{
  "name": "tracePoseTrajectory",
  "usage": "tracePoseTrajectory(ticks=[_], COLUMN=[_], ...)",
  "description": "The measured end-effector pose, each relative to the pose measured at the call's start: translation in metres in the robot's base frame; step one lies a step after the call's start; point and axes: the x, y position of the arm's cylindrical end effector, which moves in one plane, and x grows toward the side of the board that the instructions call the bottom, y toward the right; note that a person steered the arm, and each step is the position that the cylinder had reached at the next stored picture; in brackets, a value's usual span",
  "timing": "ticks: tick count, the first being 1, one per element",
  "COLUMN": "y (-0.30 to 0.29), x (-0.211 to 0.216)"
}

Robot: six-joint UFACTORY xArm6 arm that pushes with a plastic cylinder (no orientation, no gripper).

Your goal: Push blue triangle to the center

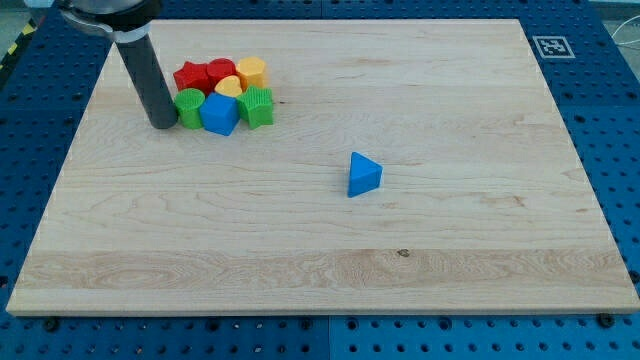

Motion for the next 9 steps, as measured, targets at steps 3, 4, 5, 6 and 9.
tracePoseTrajectory(ticks=[3,4,5,6,9], y=[-0.002,-0.002,0.010,0.034,0.122], x=[0.008,0.040,0.072,0.092,0.137])
